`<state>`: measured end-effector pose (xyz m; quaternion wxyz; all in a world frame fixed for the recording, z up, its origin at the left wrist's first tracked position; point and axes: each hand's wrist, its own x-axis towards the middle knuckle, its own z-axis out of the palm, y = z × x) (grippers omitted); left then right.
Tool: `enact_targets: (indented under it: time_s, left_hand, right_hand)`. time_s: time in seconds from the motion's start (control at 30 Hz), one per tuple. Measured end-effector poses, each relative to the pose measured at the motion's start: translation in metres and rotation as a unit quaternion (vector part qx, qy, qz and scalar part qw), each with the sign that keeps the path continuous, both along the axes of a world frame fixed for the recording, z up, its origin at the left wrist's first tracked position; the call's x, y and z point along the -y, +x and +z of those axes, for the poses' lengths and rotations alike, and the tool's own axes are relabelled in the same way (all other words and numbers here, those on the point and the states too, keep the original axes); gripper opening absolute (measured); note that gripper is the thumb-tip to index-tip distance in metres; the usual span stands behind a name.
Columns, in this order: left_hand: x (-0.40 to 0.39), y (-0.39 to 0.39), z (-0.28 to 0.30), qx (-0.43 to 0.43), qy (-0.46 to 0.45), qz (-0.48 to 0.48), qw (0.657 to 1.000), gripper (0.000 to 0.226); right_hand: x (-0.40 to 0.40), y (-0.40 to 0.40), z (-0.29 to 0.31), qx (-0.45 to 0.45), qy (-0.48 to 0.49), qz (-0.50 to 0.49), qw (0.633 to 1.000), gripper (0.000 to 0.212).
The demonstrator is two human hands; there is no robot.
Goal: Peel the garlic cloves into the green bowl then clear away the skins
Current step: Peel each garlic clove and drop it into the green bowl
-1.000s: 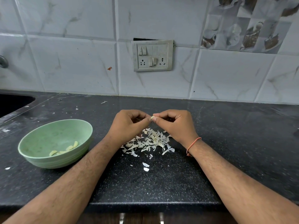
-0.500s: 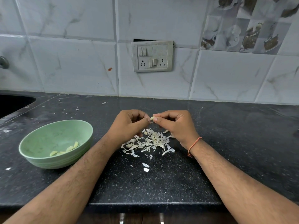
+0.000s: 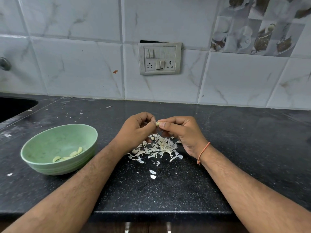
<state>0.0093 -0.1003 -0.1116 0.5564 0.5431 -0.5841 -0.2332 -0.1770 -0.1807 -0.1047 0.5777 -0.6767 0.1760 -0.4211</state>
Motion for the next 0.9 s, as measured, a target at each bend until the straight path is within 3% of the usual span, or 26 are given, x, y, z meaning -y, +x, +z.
enact_targets:
  time_s: [0.17,0.3,0.47,0.6,0.77,0.9]
  left_hand:
    - [-0.001,-0.002,0.002,-0.025,-0.008,0.009,1.000,0.003]
    - [-0.002,0.000,0.003,-0.035,-0.032,0.036,0.998,0.027]
    - [-0.003,-0.001,0.004,-0.051,-0.022,0.036,0.998,0.006]
    - [-0.004,-0.001,0.004,-0.077,-0.022,0.003,0.997,0.012]
    - [0.000,-0.001,0.001,-0.092,-0.018,-0.007,0.996,0.013]
    - [0.001,-0.003,0.000,-0.083,-0.023,-0.011,0.996,0.012]
  right_hand:
    - [0.002,0.000,0.000,0.008,0.004,0.003,1.000,0.015]
    - [0.004,0.001,0.000,0.004,-0.033,-0.054,0.998,0.013]
    - [0.006,0.003,-0.003,-0.018,-0.126,-0.123,0.984,0.010]
    - [0.009,0.003,-0.007,-0.036,-0.190,-0.155,0.969,0.006]
    - [0.011,0.003,-0.009,-0.047,-0.210,-0.152,0.965,0.006]
    - [0.011,0.002,-0.008,-0.035,-0.171,-0.131,0.976,0.005]
